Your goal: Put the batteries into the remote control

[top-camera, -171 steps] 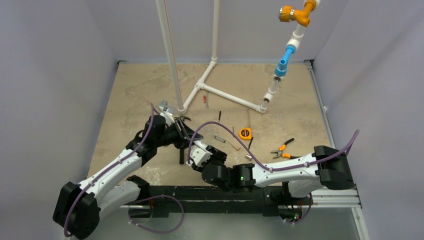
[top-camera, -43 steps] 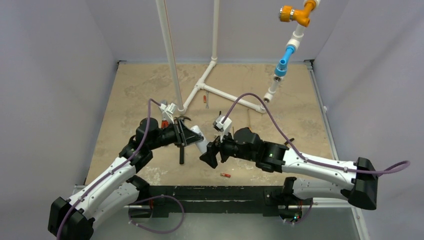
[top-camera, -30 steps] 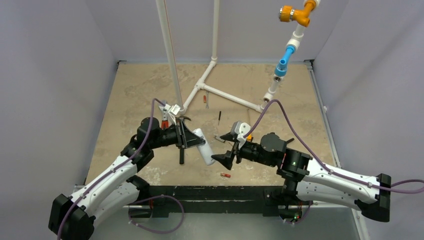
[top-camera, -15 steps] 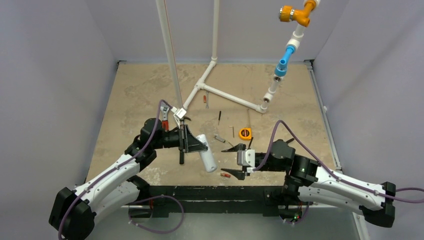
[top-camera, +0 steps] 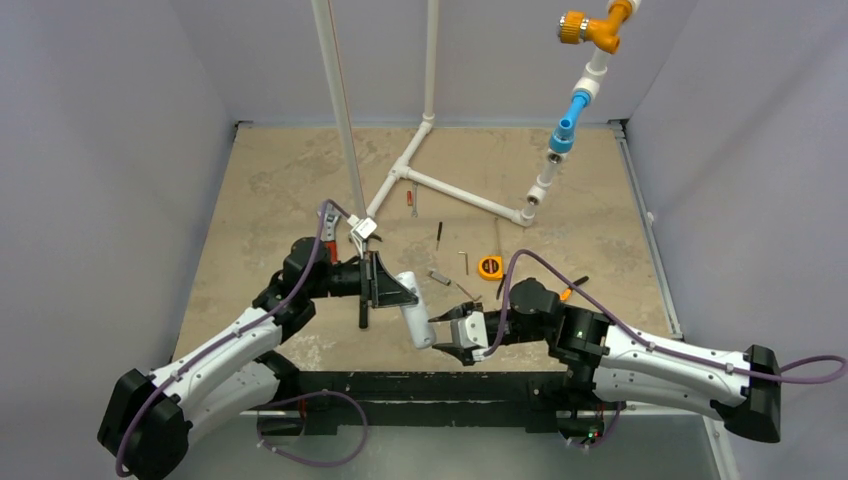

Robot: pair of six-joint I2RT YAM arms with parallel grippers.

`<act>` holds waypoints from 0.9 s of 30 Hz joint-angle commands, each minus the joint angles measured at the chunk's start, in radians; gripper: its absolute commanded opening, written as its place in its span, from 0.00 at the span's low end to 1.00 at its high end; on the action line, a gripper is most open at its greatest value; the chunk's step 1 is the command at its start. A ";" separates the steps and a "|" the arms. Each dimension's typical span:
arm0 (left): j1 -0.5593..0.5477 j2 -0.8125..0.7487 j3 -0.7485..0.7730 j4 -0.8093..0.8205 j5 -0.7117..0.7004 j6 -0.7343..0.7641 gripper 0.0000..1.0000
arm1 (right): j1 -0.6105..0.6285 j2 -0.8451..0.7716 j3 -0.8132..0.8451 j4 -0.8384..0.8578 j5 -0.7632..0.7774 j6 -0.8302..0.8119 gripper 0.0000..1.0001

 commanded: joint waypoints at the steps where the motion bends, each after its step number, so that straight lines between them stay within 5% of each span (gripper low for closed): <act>1: -0.014 0.017 0.015 0.094 0.021 -0.023 0.00 | 0.024 0.021 0.012 0.070 0.020 -0.031 0.45; 27: -0.042 0.047 0.030 0.104 0.007 -0.036 0.00 | 0.063 0.037 -0.001 0.013 0.126 -0.095 0.44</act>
